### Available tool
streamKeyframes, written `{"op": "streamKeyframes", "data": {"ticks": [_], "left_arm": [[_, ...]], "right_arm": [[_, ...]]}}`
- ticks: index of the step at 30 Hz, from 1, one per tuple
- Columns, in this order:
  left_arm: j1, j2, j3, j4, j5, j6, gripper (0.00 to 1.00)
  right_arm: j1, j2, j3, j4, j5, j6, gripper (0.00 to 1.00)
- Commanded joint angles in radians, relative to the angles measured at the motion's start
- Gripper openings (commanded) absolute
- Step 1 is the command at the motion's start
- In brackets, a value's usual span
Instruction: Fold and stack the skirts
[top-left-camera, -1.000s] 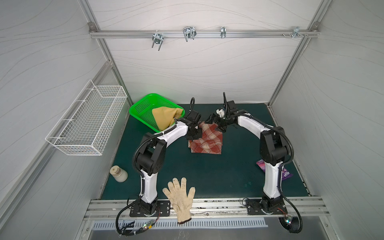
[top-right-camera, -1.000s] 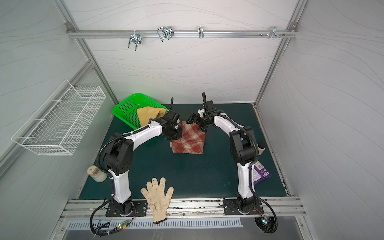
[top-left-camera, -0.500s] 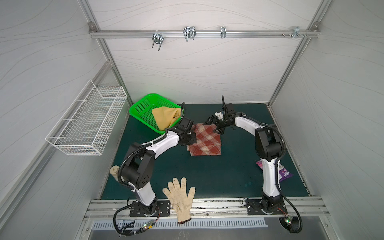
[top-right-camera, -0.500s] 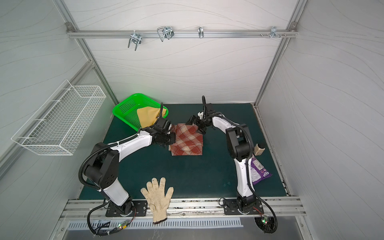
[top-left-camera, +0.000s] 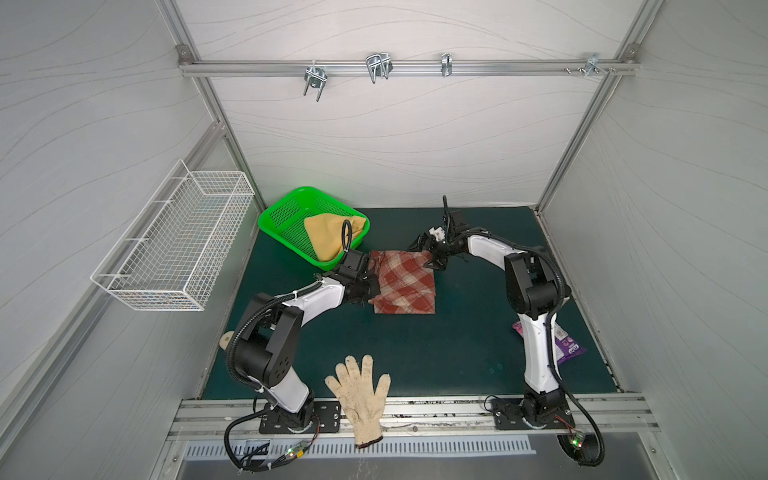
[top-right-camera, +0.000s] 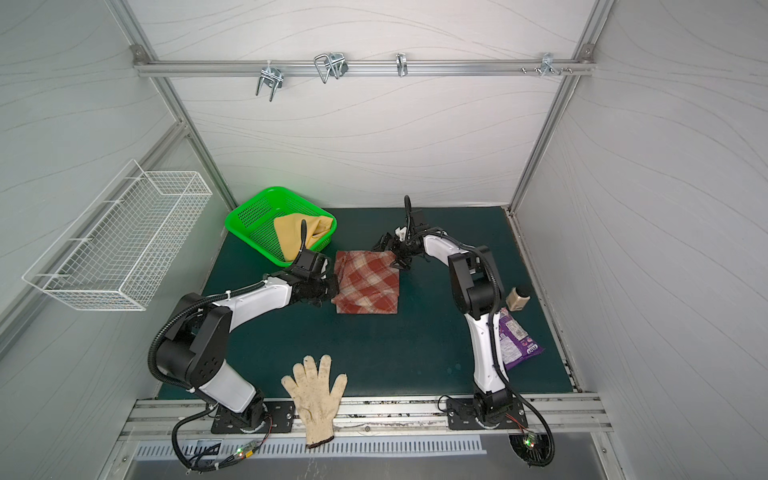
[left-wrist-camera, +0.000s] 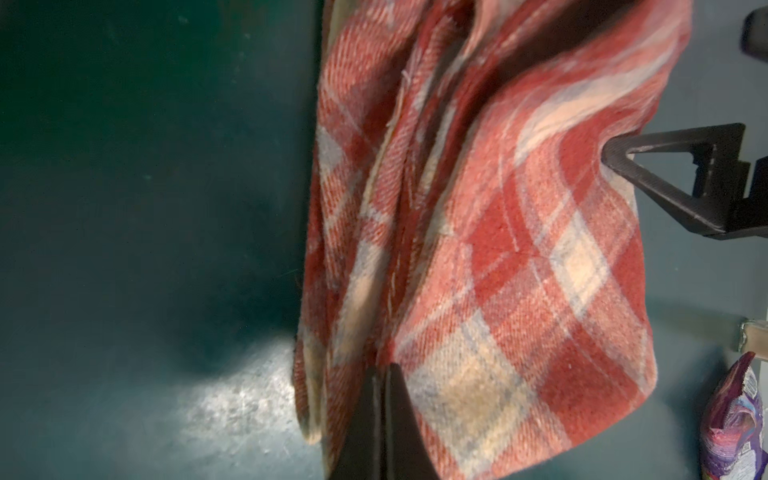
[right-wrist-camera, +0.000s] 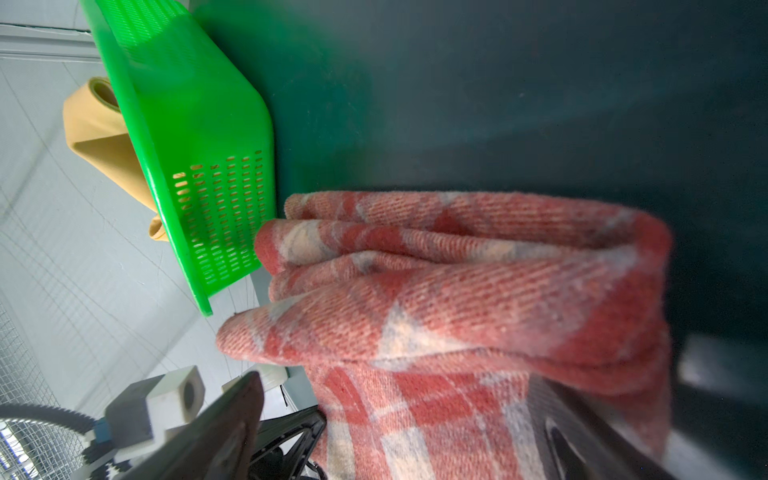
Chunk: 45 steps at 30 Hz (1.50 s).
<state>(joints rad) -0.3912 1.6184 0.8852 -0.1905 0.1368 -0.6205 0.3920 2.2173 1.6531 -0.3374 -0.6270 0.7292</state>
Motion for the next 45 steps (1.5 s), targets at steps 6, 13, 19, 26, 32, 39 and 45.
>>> {"op": "streamKeyframes", "data": {"ticks": [6, 13, 19, 26, 32, 39, 45], "left_arm": [[0.005, -0.023, -0.059, 0.048, -0.003, -0.025, 0.00], [0.005, -0.043, -0.109, 0.074, -0.010, -0.031, 0.00], [0.005, -0.074, -0.139, 0.071, -0.029, -0.027, 0.00], [0.006, -0.068, -0.143, 0.051, -0.059, -0.007, 0.00], [0.015, -0.060, -0.163, 0.042, -0.090, -0.012, 0.00], [0.038, -0.097, -0.198, 0.016, -0.136, -0.007, 0.00], [0.040, -0.080, -0.198, 0.012, -0.140, 0.005, 0.06]], "right_arm": [[0.006, -0.170, -0.121, 0.096, -0.042, 0.024, 0.99], [0.072, -0.343, -0.341, 0.200, -0.057, 0.025, 0.99], [0.134, -0.355, -0.461, 0.296, -0.046, 0.051, 0.99], [0.157, -0.342, -0.647, 0.451, -0.024, 0.104, 0.99], [0.157, -0.321, -0.784, 0.564, 0.004, 0.135, 0.99], [0.166, -0.284, -0.901, 0.717, 0.013, 0.199, 0.99], [0.198, -0.312, -0.983, 0.768, 0.045, 0.211, 0.99]]}}
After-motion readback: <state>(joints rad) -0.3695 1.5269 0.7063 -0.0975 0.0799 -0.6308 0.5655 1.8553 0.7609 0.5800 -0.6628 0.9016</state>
